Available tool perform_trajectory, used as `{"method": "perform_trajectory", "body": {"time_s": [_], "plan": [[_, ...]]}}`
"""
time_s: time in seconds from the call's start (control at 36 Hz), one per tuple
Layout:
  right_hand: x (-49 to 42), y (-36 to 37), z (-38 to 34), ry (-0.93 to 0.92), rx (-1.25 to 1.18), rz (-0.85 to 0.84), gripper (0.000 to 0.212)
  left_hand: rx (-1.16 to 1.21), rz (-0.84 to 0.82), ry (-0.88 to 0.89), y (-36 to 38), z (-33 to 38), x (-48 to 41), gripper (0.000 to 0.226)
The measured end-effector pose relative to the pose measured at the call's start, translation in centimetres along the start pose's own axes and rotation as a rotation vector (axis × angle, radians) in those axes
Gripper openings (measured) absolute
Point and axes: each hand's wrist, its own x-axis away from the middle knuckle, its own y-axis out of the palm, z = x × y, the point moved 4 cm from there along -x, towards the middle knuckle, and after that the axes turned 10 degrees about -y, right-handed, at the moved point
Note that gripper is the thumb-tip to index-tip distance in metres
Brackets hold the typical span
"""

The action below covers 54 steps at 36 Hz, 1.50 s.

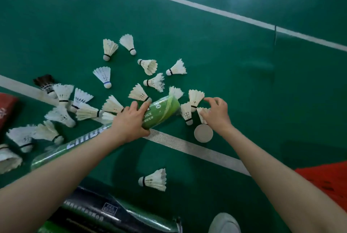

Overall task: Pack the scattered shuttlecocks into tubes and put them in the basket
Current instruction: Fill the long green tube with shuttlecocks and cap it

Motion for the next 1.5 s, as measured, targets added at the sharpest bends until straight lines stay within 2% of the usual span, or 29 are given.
{"method": "perform_trajectory", "body": {"time_s": [0.11, 0.19, 0.36, 0.47, 0.58, 0.64, 0.78, 0.86, 0.94, 1.0, 1.06, 1.11, 1.14, 1.19, 1.28, 1.36, 1.5], "plan": [[-0.1, 1.1, 2.1, 0.017, -0.037, -0.095, 0.046, 0.012, 0.025, -0.019, 1.4, 2.3, 0.1, 0.093], [-0.3, 1.6, 2.4, 0.043, -0.071, -0.099, 0.034, 0.007, 0.050, -0.026, 1.8, 3.2, -0.1, 0.091], [-0.9, -1.6, 1.0, 0.018, -0.068, 0.034, 0.011, 0.025, 0.098, -0.037, 1.6, 3.1, -0.4, 0.092], [-1.7, -4.7, -1.8, -0.101, -0.175, 0.165, 0.014, 0.075, 0.136, -0.069, 0.9, 2.1, -0.5, 0.092], [-2.9, -5.5, -4.3, -0.194, -0.432, 0.213, 0.019, 0.100, 0.188, -0.108, 0.2, 1.4, -0.7, 0.089], [-3.6, -4.9, -5.3, -0.222, -0.547, 0.176, 0.019, 0.130, 0.221, -0.113, -0.2, 1.2, -0.5, 0.089], [-3.8, -1.8, -8.6, -0.346, -0.670, -0.076, 0.024, 0.164, 0.287, -0.120, -1.0, 0.8, 0.1, 0.088], [-3.0, 0.8, -10.1, -0.338, -0.810, -0.277, 0.039, 0.153, 0.293, -0.147, -1.4, 0.1, 0.4, 0.087], [-2.4, 2.5, -10.9, -0.321, -0.883, -0.399, 0.059, 0.109, 0.312, -0.113, -1.1, -0.7, 0.7, 0.089], [-2.4, 2.5, -11.0, -0.323, -0.906, -0.376, 0.065, 0.064, 0.307, -0.094, -0.8, -1.1, 0.9, 0.088], [-2.6, 2.1, -10.5, -0.293, -0.944, -0.229, 0.054, 0.023, 0.297, -0.095, -0.9, -1.4, 0.9, 0.088], [-3.2, 1.8, -9.1, -0.240, -0.871, -0.065, 0.038, -0.014, 0.269, -0.104, -1.2, -1.6, 0.6, 0.089], [-3.5, 1.6, -8.3, -0.217, -0.762, -0.041, 0.029, -0.033, 0.250, -0.106, -1.2, -1.7, 0.4, 0.089], [-4.2, 1.9, -6.5, -0.213, -0.478, -0.145, 0.017, -0.068, 0.208, -0.108, -1.1, -1.6, 0.1, 0.089], [-4.4, 2.6, -4.8, -0.309, -0.164, -0.325, 0.036, -0.099, 0.138, -0.128, -0.8, -1.3, 0.0, 0.089], [-4.0, 2.6, -4.8, -0.417, 0.025, -0.306, 0.052, -0.116, 0.091, -0.138, -0.7, -0.8, -0.1, 0.089], [-3.9, 3.3, -5.0, -0.412, 0.245, -0.302, 0.045, -0.134, 0.113, -0.089, -0.8, -1.3, -0.2, 0.088]]}}
